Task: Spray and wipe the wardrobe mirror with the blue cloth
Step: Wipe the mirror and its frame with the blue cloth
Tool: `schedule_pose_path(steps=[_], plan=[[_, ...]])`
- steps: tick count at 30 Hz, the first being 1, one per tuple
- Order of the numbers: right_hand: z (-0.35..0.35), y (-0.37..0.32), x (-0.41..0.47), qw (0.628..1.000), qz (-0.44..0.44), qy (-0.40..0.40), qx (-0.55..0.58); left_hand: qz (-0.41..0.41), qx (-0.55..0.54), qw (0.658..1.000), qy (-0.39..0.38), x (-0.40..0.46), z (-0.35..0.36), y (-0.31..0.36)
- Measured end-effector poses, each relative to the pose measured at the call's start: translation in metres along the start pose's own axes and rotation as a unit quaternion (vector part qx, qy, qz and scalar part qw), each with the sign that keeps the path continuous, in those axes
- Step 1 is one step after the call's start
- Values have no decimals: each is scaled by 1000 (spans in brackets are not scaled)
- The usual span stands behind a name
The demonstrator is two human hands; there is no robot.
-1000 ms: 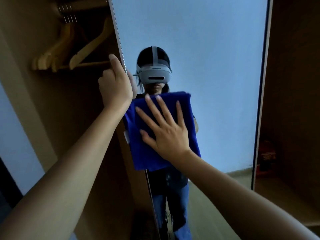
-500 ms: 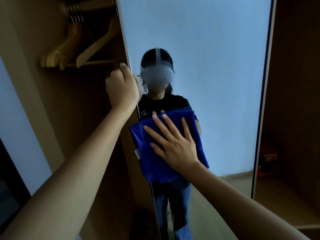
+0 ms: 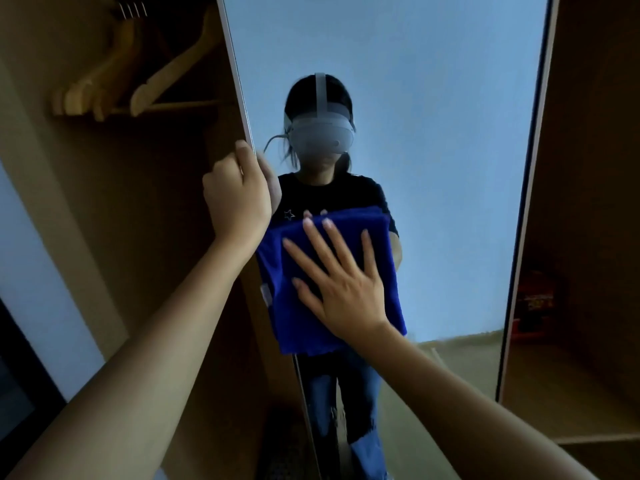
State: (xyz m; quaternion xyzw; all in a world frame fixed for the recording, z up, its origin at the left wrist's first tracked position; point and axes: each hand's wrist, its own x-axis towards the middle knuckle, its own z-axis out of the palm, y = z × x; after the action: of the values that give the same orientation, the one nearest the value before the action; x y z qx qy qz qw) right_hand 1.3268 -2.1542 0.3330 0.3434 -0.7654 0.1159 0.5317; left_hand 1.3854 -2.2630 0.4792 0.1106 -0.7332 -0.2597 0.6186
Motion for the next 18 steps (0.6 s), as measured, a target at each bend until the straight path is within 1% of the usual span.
schedule_pose_path(steps=[3, 8, 10, 12, 18], plan=[[9, -8, -24, 1000, 19, -23, 2, -4, -9, 1000, 5, -14, 3, -9], [9, -7, -22, 999, 17, -37, -1, 1, -17, 1000, -5, -28, 7, -18], [9, 0, -23, 1000, 1, -30, -6, 10, -19, 1000, -15, -37, 9, -21], [9, 11, -24, 1000, -11, -14, -15, 12, -13, 1000, -6, -42, 13, -22], [3, 70, -28, 998, 10, 37, -43, -16, -15, 1000, 22, -42, 22, -24]])
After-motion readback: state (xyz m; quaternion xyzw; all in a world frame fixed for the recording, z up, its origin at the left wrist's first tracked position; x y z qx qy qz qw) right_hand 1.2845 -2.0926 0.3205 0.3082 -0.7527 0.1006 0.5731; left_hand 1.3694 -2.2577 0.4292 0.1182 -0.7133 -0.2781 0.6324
